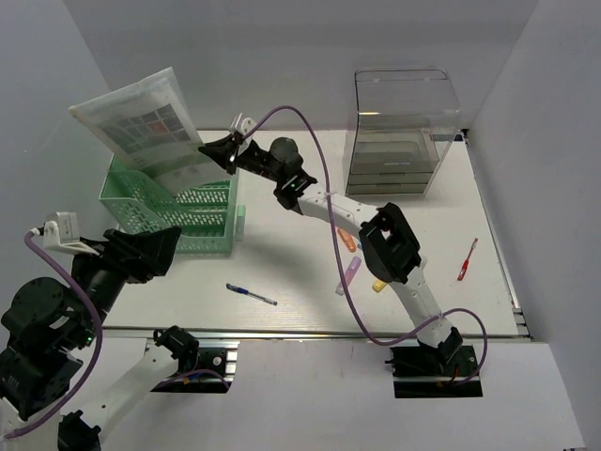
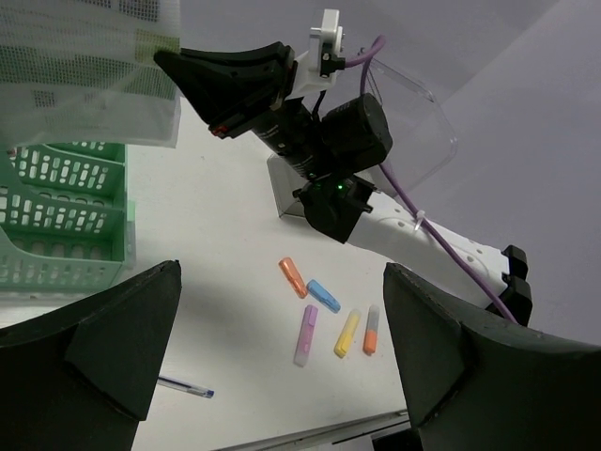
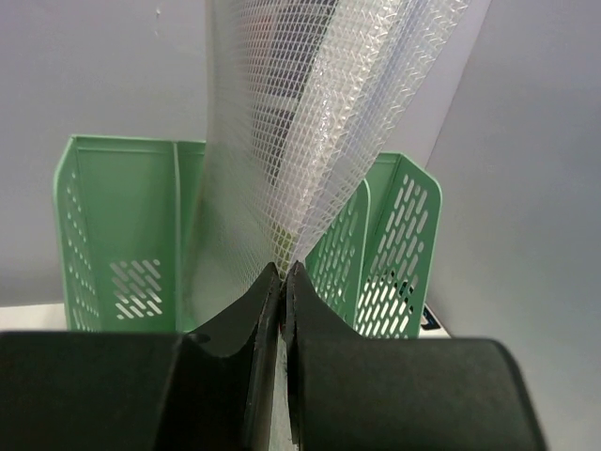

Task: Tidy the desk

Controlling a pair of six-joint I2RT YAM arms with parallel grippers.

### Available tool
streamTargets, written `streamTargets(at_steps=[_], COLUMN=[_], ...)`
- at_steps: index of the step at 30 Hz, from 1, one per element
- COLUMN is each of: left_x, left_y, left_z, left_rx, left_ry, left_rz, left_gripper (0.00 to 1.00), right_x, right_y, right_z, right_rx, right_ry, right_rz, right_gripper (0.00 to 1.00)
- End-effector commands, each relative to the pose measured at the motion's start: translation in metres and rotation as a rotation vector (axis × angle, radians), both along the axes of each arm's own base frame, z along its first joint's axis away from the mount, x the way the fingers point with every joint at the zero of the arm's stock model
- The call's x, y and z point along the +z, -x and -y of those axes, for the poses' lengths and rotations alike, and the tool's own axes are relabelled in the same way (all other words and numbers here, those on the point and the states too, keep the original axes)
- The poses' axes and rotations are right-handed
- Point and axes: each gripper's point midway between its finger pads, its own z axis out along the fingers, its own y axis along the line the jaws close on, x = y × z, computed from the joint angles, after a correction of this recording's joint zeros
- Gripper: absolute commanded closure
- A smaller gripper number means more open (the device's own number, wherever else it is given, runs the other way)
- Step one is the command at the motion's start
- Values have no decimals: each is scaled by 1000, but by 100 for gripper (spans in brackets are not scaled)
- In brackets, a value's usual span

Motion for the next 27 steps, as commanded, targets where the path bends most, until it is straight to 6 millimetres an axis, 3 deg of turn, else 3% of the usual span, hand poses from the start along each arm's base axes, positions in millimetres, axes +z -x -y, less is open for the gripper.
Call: streamTargets(at_steps=[1, 11, 16, 27], left_x=[-8, -9, -10, -7], left_y=[1, -2, -1, -3], left_z=[-3, 1, -1, -1], left_rx=[9, 0, 6, 12], left_ry=[-13, -20, -16, -28], left_rz=[-20, -25, -27, -28], left_gripper=[2, 2, 2, 2], right_x=[41, 35, 46, 43], right_y=[-2, -14, -9, -8], right_z=[7, -3, -7, -11], right_rx=[-56, -111, -101, -68], right_ry=[-148, -217, -265, -294], right_rz=[76, 58, 45, -6], right_gripper=[100, 100, 100, 100])
